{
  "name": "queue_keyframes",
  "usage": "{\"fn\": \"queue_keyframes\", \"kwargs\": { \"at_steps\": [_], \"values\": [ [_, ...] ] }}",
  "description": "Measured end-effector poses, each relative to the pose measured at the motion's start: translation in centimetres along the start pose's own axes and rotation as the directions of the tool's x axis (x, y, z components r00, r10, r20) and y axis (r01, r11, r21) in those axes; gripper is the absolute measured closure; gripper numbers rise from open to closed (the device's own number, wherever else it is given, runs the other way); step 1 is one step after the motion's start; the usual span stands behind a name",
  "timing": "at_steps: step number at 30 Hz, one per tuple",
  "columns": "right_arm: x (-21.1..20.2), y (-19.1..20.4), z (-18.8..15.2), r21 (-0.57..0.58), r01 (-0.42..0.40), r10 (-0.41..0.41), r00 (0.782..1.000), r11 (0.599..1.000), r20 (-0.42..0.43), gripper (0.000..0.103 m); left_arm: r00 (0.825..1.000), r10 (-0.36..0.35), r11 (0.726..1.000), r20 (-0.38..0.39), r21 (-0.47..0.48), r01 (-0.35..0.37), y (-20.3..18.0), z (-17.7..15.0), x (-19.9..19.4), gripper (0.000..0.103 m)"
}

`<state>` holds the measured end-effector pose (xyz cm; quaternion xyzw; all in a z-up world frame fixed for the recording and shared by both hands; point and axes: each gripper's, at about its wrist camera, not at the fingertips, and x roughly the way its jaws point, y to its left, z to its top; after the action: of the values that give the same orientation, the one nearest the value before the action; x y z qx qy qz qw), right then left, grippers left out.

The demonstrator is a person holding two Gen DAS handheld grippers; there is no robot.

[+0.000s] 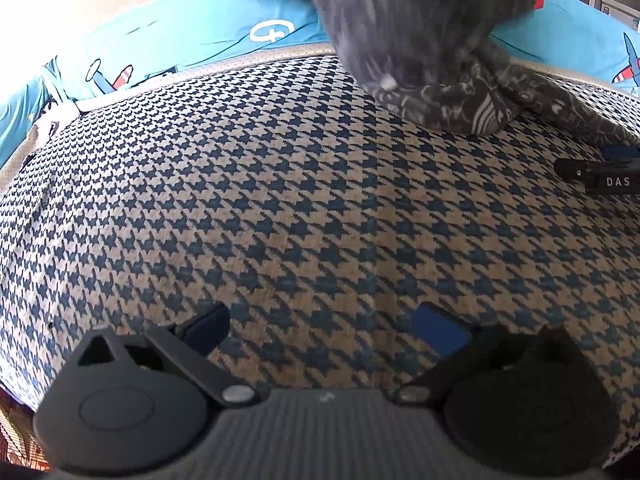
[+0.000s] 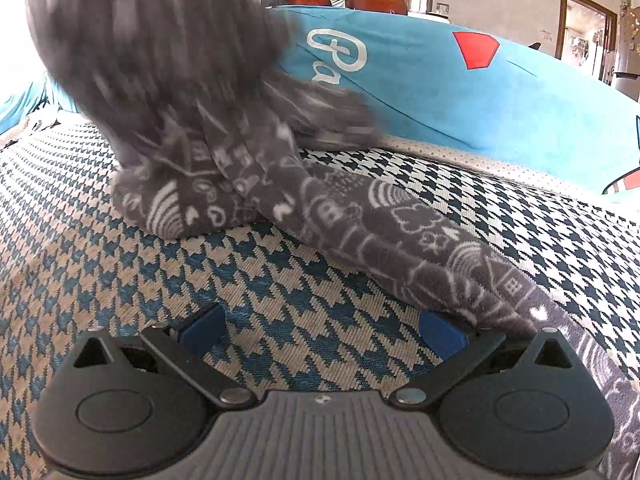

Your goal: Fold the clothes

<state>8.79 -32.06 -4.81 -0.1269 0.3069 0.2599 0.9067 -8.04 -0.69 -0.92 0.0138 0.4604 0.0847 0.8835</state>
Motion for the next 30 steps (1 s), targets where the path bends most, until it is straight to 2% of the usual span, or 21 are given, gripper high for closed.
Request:
{"fn": "queue_keyframes", "kwargs": {
  "at_steps": [6, 11, 15, 17, 20, 30],
  "values": [
    [-0.3, 0.9, -1.1, 0.0, 0.0, 0.0, 1.0, 1.0, 0.0, 0.0, 1.0, 0.0, 1.0, -0.001, 0.012, 0.0, -1.7, 1.0, -1.0, 0.0],
    [-0.3, 1.0, -0.8, 0.0, 0.0, 0.0, 1.0, 1.0, 0.0, 0.0, 1.0, 0.0, 1.0, -0.001, 0.007, 0.0, -1.2, -0.8, -1.3, 0.0],
    [0.4, 0.6, -0.1, -0.001, 0.001, -0.001, 1.0, 1.0, 0.001, 0.0, 1.0, -0.006, 1.0, -0.008, -0.002, 0.006, 0.2, -0.4, 0.0, 0.0],
    [0.6, 0.7, -0.1, 0.0, -0.001, 0.001, 1.0, 1.0, 0.002, 0.0, 1.0, -0.006, 1.0, -0.009, 0.002, 0.006, -0.6, -0.4, -0.1, 0.0],
    [-0.7, 2.6, -0.5, 0.002, -0.003, 0.003, 1.0, 1.0, 0.001, 0.0, 1.0, -0.002, 1.0, -0.008, 0.001, 0.002, -1.4, -0.6, -0.7, 0.0],
    [0.2, 0.8, -0.1, 0.0, -0.001, 0.001, 1.0, 1.0, 0.002, 0.0, 1.0, 0.009, 1.0, 0.005, 0.018, -0.009, -3.6, -3.2, -3.1, 0.0]
  ]
}}
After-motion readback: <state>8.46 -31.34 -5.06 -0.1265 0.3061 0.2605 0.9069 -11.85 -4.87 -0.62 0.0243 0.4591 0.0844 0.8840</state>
